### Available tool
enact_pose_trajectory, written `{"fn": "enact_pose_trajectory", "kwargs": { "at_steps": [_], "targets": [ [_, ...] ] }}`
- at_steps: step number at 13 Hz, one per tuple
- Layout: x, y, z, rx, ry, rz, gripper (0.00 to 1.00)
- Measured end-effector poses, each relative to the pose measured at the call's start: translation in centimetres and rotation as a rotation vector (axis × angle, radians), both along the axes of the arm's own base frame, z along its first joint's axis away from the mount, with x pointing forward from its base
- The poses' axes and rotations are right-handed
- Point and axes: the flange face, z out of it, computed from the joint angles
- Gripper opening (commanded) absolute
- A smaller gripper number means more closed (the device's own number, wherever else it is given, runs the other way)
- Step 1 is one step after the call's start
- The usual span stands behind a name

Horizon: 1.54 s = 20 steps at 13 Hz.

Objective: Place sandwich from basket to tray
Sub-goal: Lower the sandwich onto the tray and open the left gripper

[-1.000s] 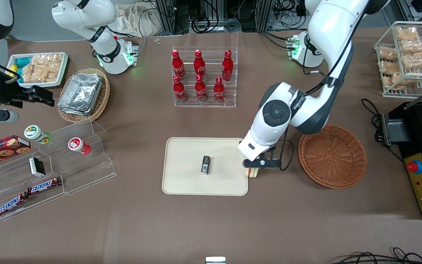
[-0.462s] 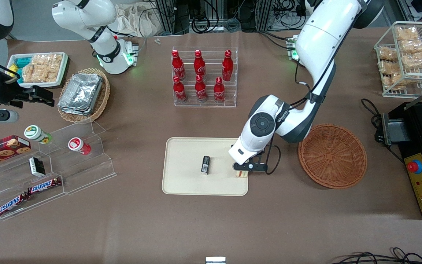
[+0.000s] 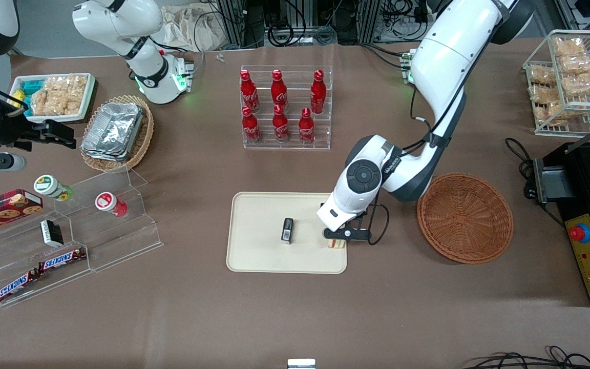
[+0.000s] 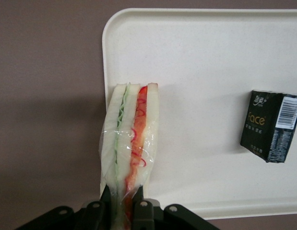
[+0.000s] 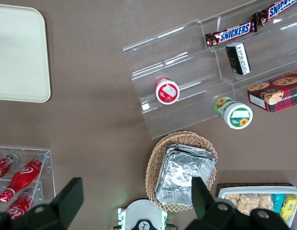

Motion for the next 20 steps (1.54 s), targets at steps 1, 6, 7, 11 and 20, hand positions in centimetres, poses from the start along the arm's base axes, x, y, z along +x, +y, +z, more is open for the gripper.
{"fn": "enact_pose_trajectory", "kwargs": {
  "at_steps": [1, 6, 7, 11, 20],
  "targets": [
    [0.0, -0.1, -0.1, -0.001, 0.002, 0.001, 0.2],
    [0.5, -0.3, -0.6, -0.021, 0.007, 0.016, 0.57],
    [0.6, -0.4, -0.7, -0.023, 0.006, 0.018, 0.84],
    [0.6, -0.4, -1.5, -0.023, 0.012, 0.024, 0.98],
    [1.0, -0.6, -0.8, -0.032, 0.0, 0.045, 0.98]
  ]
}}
